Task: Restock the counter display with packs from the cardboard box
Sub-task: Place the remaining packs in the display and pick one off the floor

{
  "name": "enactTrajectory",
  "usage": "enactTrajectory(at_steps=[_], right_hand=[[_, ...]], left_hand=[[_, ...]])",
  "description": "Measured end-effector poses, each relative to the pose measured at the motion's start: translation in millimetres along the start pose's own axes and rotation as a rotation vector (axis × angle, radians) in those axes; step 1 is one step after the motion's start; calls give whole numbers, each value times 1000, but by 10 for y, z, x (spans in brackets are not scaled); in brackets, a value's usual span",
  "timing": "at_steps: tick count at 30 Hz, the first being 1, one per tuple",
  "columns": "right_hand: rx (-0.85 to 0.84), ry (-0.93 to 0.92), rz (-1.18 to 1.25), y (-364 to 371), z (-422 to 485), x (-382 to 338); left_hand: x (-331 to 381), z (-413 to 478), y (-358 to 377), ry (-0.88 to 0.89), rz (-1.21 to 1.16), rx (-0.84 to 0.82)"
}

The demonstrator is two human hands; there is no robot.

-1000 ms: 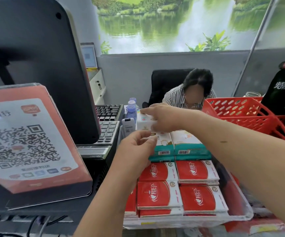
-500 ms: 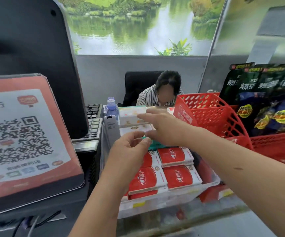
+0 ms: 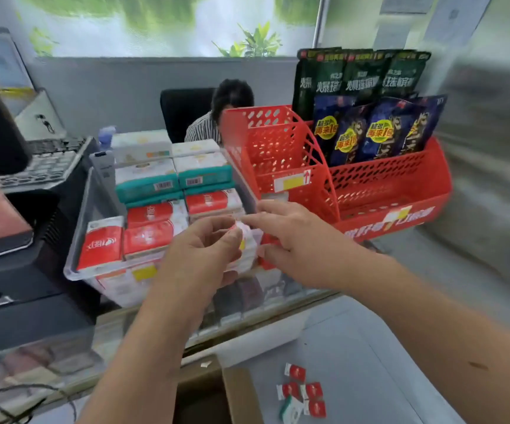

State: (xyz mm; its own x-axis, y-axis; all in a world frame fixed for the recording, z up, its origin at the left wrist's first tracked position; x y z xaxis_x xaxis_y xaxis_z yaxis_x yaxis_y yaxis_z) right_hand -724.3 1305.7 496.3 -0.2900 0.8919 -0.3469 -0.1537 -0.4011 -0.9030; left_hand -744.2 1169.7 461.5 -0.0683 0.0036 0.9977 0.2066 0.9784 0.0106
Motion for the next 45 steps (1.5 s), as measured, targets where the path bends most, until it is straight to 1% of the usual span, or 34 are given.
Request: enactTrajectory(at_steps=[3, 6, 8, 10, 13, 17, 20, 24, 31, 34, 37, 41, 45], right_hand=[[-14, 7, -7, 48, -551, 348], [-59, 41, -8, 240, -1134, 770], [-95, 87, -23, 440, -1490, 1072], [-156, 183, -31, 703, -1822, 1397], [-264, 336, -30, 1165, -2264, 1864], [-359, 467, 7, 1859, -2730, 2369], [-411, 521, 0, 2439, -2961, 2690], [-463, 519, -21, 3385, -3176, 3068], [-638, 414, -106, 5569, -3535, 3789], [-693, 298, -173, 6552, -3682, 4101], [-696, 179, -229, 7377, -3731, 4365], [-752, -22, -352, 8345, -3813, 4637], [-761, -196, -434, 9022, -3867, 4734]], left_hand=[[-403, -253, 482, -51, 46, -28], [-960, -451, 936, -135, 118, -51], [-1368, -549, 1168, -191, 148, -44], [-1778, -642, 1344, -256, 197, -41], [-2387, -681, 1481, -350, 263, -44], [-3177, -588, 1584, -446, 337, -42], [-3804, -468, 1641, -463, 419, -67], [-4714, -349, 1691, -501, 490, -121], [-6487, -219, 1762, -539, 732, -209], [-7251, -168, 1818, -557, 802, -232], [-7931, -110, 1859, -553, 862, -231], [-8621, -57, 1855, -588, 853, -192], [-9059, 84, 1810, -621, 868, -178]])
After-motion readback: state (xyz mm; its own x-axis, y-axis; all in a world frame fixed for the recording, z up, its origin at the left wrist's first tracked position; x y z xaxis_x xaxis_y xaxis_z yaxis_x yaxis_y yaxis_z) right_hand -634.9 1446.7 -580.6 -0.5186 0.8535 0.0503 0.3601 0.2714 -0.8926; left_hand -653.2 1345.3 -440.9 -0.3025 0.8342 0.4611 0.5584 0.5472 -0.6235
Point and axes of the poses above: each hand's wrist, its own z-axis towards the middle knuckle, its own y-axis out of the palm, x = y × z, the point moved 7 cm from there along z, towards the middle knuckle, and after that the axes turned 5 degrees about x, right-handed, at the moved point
